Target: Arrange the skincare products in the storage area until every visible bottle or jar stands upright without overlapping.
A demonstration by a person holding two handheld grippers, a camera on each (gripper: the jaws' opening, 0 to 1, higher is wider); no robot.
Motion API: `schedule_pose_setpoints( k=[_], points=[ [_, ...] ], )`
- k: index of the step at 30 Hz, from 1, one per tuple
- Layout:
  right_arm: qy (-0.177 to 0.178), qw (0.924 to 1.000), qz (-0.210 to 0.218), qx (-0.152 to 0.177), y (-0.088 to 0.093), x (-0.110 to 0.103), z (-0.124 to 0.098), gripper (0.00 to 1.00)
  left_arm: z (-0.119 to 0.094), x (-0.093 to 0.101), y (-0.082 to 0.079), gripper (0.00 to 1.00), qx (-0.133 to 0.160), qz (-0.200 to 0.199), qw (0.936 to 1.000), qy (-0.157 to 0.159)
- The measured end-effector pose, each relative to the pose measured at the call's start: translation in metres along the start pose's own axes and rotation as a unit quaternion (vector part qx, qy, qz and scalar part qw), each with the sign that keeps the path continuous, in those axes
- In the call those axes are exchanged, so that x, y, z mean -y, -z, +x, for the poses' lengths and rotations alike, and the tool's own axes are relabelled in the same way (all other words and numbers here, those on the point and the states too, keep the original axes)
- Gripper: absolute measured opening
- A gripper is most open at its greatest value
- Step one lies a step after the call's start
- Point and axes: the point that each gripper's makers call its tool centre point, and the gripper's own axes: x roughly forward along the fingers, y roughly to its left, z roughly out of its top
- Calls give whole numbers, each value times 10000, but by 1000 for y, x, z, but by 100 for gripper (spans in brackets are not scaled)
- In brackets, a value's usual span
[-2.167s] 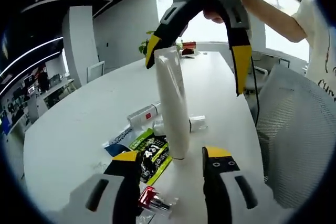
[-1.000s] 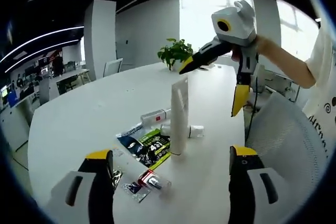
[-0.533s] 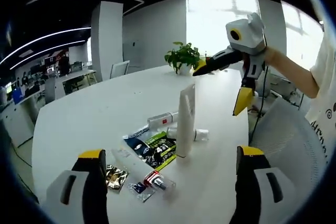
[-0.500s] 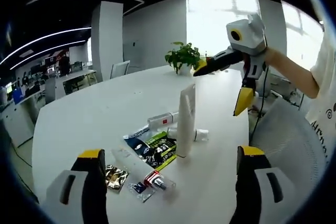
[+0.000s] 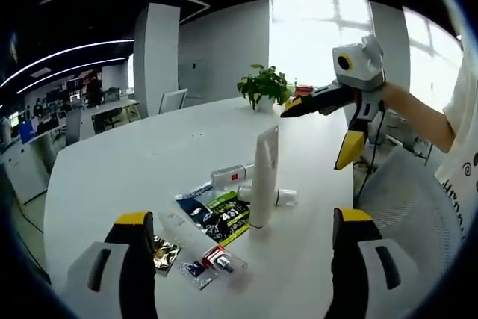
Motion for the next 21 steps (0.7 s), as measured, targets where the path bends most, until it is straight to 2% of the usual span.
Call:
schedule_pose_setpoints(
  k=[7,12,21],
  points=[
    [46,9999,-16,92,1,2,-1,99,1,0,7,94,-145,73,9999,25],
    [80,9999,-90,-27,9,2,-2,99,2,1,7,92,-125,3,9999,34],
    [55,9999,45,-93,16,0,-2,100,7,1,9,93,-211,37,9998,52]
  ],
)
